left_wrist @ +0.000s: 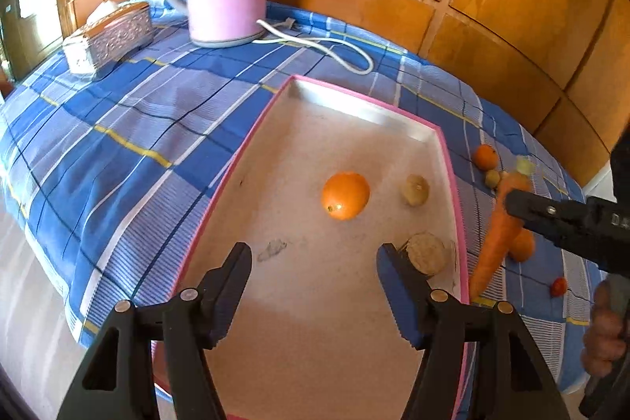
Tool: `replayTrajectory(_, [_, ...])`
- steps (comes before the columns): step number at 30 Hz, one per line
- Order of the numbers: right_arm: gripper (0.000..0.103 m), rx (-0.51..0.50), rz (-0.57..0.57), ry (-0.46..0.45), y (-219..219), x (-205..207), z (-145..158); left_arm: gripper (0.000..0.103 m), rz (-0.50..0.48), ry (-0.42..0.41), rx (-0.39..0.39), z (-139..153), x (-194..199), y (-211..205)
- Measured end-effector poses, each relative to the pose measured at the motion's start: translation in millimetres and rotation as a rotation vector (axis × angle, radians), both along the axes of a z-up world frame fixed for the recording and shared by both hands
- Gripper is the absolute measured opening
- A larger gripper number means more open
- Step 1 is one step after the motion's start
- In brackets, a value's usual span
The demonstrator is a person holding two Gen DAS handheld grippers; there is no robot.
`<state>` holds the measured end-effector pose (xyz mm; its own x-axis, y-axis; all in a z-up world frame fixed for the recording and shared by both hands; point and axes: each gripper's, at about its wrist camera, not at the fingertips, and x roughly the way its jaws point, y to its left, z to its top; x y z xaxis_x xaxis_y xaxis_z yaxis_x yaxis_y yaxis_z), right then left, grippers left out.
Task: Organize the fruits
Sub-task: 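Grasp the carrot with the right tool and lift it, then lower the carrot into the tray and open the right tool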
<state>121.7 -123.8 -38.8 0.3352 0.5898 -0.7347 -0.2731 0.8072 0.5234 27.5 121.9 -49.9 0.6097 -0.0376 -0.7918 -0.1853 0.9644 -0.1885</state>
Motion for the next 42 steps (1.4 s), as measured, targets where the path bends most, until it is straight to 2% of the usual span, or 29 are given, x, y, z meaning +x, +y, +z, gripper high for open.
replayTrajectory(3, [0.03, -0.033, 0.043, -0.02, 26.4, 6.4, 0.4, 0.067, 0.012, 0.0, -0.007, -1.2, -2.5, 4.4])
replayTrajectory(7, [0.03, -0.081, 0.075, -0.113, 43.7, 4.7, 19.9, 0.067, 0.026, -0.004, -0.015, -2.5, -4.0, 8.1])
replayTrajectory(11, [0.03, -0.032, 0.151, -0.081, 62.2, 10.1, 23.8, 0.067, 0.041, -0.014, -0.02, -0.8, -5.9, 10.6])
replayTrajectory(14, [0.034, -0.073, 0.177, -0.076, 79.4, 12.1, 16.5, 0.067, 0.051, -0.015, -0.021, 0.5, -8.2, 13.3])
replayTrajectory(16, [0.04, -0.043, 0.159, -0.066, 77.9, 13.5, 11.3, 0.067, 0.055, -0.015, -0.019, 0.8, -9.7, 15.0])
replayTrajectory(22, [0.04, -0.061, 0.125, -0.046, 61.9, 2.1, -2.7, 0.067, 0.056, -0.016, -0.02, 1.0, -9.5, 13.4])
replayTrajectory(26, [0.04, -0.133, 0.098, -0.091, 52.1, -12.6, -5.2, 0.069, 0.034, -0.029, -0.013, 6.1, -9.9, 4.8])
replayTrajectory(34, [0.04, -0.299, 0.043, -0.238, 31.9, -46.2, 4.0, 0.07, -0.003, -0.056, 0.014, 16.2, -13.1, -11.2])
replayTrajectory(39, [0.04, -0.359, -0.005, -0.272, 14.5, -60.0, 2.3, 0.07, -0.039, -0.058, 0.031, 18.4, -14.8, -24.1])
replayTrajectory(42, [0.04, -0.36, -0.03, -0.263, 2.3, -62.9, -0.3, 0.07, -0.058, -0.061, 0.039, 20.0, -15.0, -30.6])
